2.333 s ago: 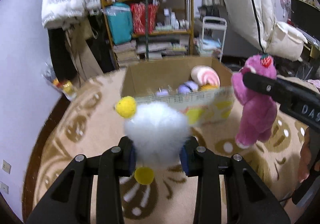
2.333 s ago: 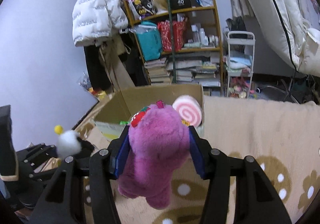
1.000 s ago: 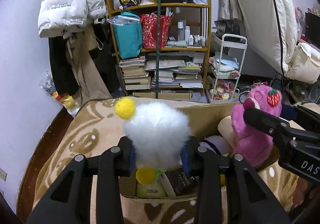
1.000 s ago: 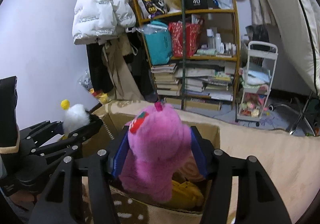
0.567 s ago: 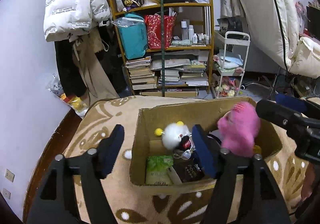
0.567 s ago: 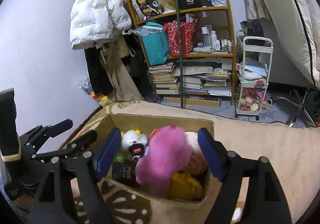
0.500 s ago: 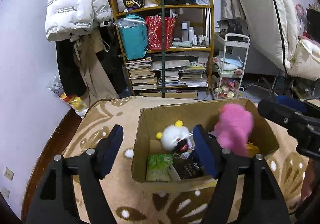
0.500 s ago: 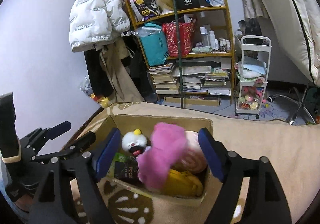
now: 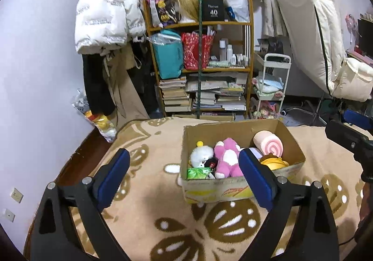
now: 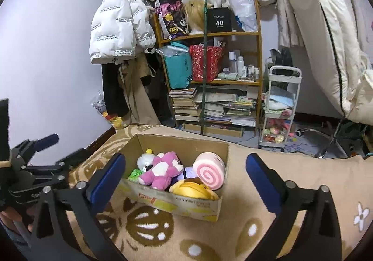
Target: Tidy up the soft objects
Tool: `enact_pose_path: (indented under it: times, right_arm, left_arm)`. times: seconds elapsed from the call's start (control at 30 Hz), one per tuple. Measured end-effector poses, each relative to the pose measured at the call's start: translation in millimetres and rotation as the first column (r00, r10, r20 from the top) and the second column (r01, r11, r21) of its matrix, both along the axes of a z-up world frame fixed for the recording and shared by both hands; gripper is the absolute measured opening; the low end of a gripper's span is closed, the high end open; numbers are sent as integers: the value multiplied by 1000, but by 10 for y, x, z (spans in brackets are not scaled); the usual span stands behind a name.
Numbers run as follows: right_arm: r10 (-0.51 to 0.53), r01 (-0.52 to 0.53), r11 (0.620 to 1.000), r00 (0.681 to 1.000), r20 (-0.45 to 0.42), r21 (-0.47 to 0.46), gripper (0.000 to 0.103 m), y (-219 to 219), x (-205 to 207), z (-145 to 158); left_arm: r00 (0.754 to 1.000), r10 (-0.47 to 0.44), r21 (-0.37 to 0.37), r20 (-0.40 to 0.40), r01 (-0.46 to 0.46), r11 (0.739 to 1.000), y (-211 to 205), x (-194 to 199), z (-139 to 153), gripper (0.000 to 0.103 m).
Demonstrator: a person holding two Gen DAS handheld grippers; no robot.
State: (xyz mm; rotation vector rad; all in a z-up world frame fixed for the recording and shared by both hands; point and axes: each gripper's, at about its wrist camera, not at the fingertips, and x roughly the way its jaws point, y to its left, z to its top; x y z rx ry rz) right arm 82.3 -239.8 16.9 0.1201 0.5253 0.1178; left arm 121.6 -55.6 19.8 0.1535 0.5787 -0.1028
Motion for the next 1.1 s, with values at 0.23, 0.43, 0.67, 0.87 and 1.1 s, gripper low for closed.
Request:
enact_pose_path:
  times: [0.23, 0.43, 0.67, 0.87, 1.1]
  right_arm:
    - [-10, 12, 999, 999, 38, -45, 103, 10, -392, 179]
    - [-22, 26, 998, 997, 71, -54, 103, 15, -678, 262]
    - [-70, 74, 997, 989, 131, -23, 103, -4, -924, 253]
    - [-100, 104, 995, 978, 181, -11, 103, -21, -1034, 232]
    - [-92, 101, 994, 976, 197, -35, 103, -6, -1050, 25]
  left_arm:
    - [998, 16, -25, 61, -15, 1000, 167, -389, 220, 99]
    - [995, 32, -42, 98, -28, 999, 282, -632, 279, 101]
    - [993, 46, -66, 110, -39, 997, 376, -823, 182, 101]
    - [980, 72, -47, 186, -64, 997, 408, -985, 47, 101]
    - [981, 49, -11, 189, -47, 999, 387, -941, -134, 101]
